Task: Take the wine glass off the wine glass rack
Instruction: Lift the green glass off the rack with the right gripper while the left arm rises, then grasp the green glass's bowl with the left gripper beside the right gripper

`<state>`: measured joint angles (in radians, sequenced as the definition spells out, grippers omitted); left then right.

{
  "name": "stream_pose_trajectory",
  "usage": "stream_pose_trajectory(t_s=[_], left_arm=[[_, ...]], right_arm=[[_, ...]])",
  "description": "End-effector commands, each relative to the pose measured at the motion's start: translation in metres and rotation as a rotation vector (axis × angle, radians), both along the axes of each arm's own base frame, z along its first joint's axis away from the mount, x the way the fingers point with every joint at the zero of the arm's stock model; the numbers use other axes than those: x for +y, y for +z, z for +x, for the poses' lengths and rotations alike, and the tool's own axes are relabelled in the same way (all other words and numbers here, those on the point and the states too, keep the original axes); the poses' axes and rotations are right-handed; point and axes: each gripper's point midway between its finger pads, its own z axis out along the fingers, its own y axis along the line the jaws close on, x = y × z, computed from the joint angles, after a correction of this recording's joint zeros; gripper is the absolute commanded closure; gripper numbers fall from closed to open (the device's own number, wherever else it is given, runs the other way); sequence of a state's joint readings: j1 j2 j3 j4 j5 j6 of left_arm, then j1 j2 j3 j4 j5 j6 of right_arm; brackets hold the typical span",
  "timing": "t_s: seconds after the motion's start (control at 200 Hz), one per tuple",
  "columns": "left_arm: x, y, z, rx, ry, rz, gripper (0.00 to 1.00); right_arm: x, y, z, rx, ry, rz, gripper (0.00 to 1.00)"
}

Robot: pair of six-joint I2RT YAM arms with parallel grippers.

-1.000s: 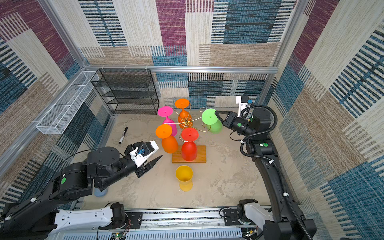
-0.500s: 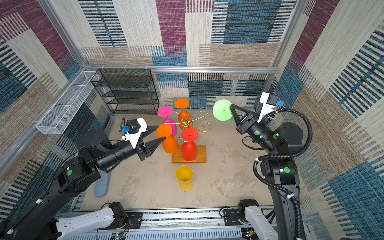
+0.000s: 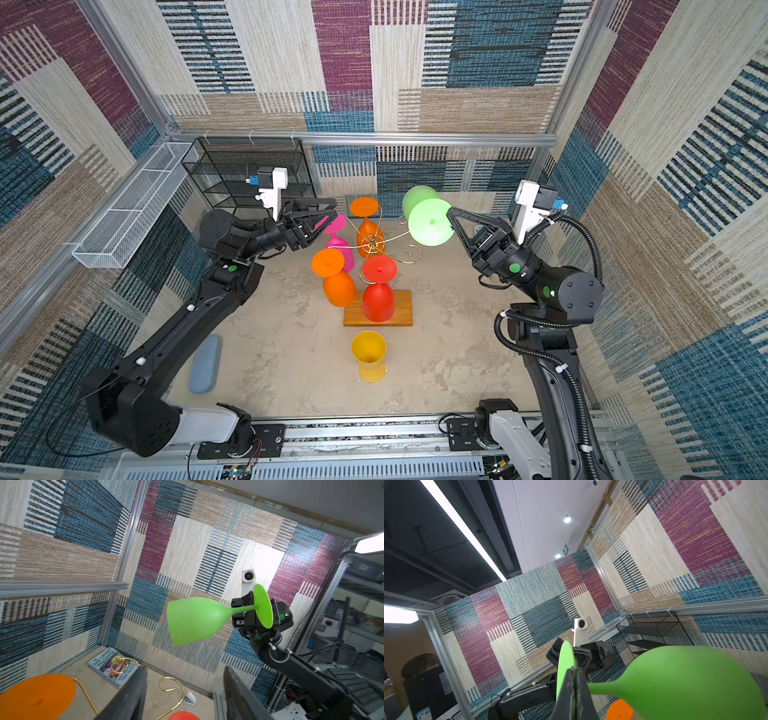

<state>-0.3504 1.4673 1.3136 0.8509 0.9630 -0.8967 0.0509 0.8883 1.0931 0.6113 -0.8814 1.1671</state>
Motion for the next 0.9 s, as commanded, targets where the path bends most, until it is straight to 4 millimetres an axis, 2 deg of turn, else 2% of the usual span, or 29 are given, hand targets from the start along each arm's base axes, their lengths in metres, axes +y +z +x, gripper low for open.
stream_pose_trajectory(t_s=[0.0, 0.055, 0.16, 0.606, 0.761, 0.891], left_arm=[[0.01, 0.029, -0.039, -0.083, -0.24, -0.095, 0.38], [0.004, 0.023, -0.028, -0.039, -0.266, -0.079, 0.38], [-0.001, 0.011, -0.02, -0.027, -0.268, -0.06, 0.38], [-0.008, -0.002, -0.02, 0.001, -0.307, -0.014, 0.36], [-0.009, -0.003, -0.02, 0.007, -0.313, -0.012, 0.36], [-0.01, 0.002, -0.029, -0.014, -0.324, -0.009, 0.37]], right_arm=[[0.01, 0.012, -0.025, -0.083, 0.124, 0.055, 1.0], [0.019, 0.01, -0.025, -0.083, 0.162, 0.063, 1.0], [0.033, 0.01, -0.025, -0.091, 0.209, 0.072, 1.0], [0.056, 0.015, -0.013, -0.108, 0.309, 0.097, 1.0], [0.061, 0.013, -0.007, -0.105, 0.327, 0.098, 1.0], [0.063, 0.009, 0.0, -0.09, 0.343, 0.113, 1.0]])
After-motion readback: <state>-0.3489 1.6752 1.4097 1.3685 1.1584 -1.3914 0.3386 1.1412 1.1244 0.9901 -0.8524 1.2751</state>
